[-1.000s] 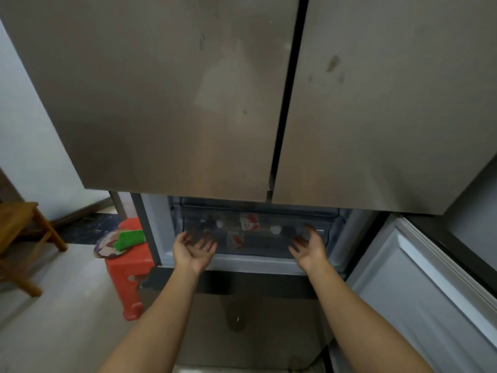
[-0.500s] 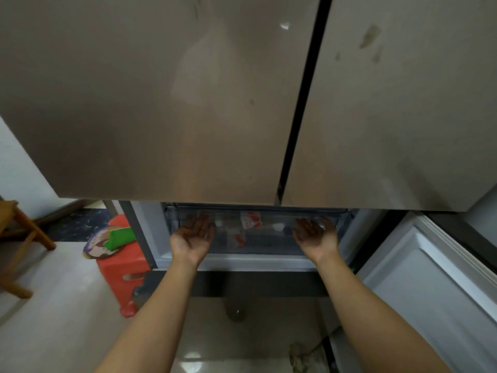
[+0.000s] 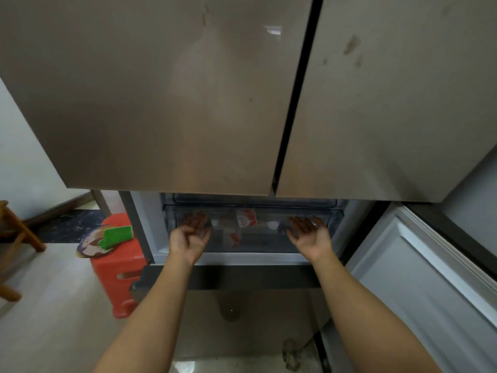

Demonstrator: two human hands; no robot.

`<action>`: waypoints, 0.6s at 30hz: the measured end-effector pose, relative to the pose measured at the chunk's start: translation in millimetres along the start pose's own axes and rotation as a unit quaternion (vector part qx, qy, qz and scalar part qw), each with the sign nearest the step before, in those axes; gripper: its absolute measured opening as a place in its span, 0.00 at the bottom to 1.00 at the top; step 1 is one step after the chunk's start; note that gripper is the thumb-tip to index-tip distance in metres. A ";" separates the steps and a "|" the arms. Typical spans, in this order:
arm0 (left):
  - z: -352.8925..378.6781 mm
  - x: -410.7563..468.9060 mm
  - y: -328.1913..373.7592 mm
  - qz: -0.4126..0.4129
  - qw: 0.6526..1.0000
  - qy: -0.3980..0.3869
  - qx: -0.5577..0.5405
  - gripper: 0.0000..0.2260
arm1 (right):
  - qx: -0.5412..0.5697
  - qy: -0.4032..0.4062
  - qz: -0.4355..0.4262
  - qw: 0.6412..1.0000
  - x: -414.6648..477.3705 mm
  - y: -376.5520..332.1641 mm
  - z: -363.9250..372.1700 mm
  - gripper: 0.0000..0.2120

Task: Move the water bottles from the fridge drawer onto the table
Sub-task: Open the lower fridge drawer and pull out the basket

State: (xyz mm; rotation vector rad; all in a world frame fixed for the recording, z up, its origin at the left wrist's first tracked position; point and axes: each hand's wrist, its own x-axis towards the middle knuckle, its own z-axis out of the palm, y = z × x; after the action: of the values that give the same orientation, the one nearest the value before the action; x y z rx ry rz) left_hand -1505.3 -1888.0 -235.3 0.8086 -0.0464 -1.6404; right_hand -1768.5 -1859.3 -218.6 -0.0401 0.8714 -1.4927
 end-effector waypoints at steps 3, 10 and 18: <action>-10.1 -4.6 -4.9 -0.001 1.000 -0.012 -0.010 0.31 | 0.003 0.014 -0.007 1.000 -1.7 1.6 -10.7 0.09; -25.8 -17.6 -11.4 -0.004 1.000 -0.031 -0.005 0.17 | -0.026 0.003 -0.006 1.000 -17.7 5.5 -24.8 0.09; -33.7 -56.6 -23.4 0.026 0.999 -0.007 0.035 0.09 | -0.044 -0.010 -0.007 0.999 -48.0 12.7 -42.1 0.08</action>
State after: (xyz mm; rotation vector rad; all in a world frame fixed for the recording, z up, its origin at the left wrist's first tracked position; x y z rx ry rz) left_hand -1507.1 -1818.8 -244.6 0.8415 -0.1338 -1.6036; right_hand -1772.3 -1795.8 -232.2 -0.1278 0.9220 -1.4641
